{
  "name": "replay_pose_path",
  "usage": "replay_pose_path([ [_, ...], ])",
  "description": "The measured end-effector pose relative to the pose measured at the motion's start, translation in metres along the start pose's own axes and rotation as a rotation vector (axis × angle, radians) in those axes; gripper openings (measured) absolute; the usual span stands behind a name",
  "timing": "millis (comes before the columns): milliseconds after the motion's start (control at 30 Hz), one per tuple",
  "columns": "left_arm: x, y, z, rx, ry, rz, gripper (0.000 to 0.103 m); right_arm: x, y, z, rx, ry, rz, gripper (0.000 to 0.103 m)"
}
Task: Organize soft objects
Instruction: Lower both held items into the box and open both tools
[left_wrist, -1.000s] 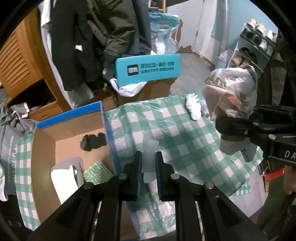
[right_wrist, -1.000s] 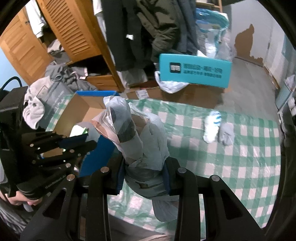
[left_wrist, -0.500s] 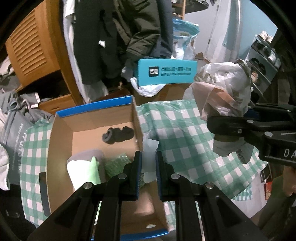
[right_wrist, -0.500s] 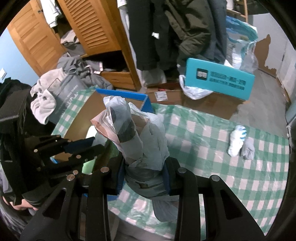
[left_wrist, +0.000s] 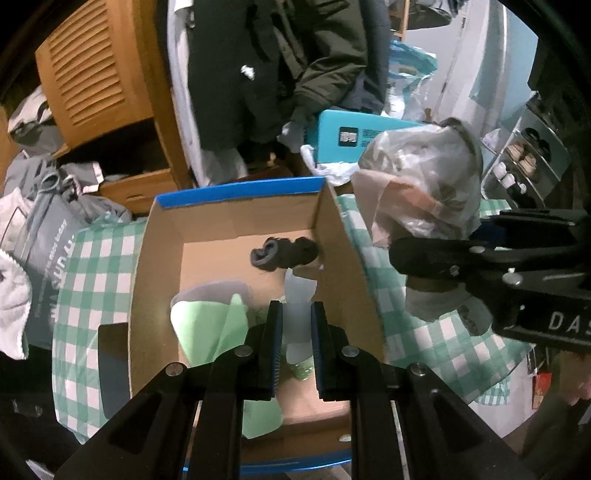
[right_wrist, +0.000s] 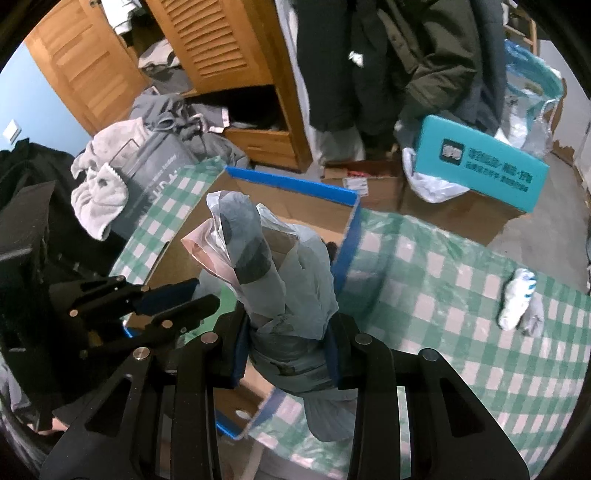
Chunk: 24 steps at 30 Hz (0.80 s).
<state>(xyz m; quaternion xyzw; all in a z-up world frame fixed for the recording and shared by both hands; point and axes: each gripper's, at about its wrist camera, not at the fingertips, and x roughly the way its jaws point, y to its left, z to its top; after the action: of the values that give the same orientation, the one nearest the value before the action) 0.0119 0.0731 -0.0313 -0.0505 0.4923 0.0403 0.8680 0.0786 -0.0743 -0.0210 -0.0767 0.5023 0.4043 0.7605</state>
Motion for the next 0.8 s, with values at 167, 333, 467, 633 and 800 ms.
replay_pose_path([
  [167,0.006,0.019,-0.003,-0.039,0.014,0.013,0.015,0.020,0.007,0.005,0.006,0.032,0.009,0.032],
  [333,0.009,0.035,-0.006,-0.071,0.020,0.024,0.015,0.039,0.013,0.011,0.009,0.061,0.023,0.032],
  [467,0.014,0.045,-0.009,-0.088,0.031,0.033,0.015,0.052,0.018,0.014,0.006,0.081,0.029,0.032],
  [633,0.018,0.054,-0.010,-0.109,0.041,0.042,0.017,0.065,0.024,0.019,0.001,0.100,0.044,0.033],
  [800,0.024,0.063,-0.013,-0.135,0.055,0.044,0.019,0.074,0.030,0.021,-0.007,0.114,0.060,0.037],
])
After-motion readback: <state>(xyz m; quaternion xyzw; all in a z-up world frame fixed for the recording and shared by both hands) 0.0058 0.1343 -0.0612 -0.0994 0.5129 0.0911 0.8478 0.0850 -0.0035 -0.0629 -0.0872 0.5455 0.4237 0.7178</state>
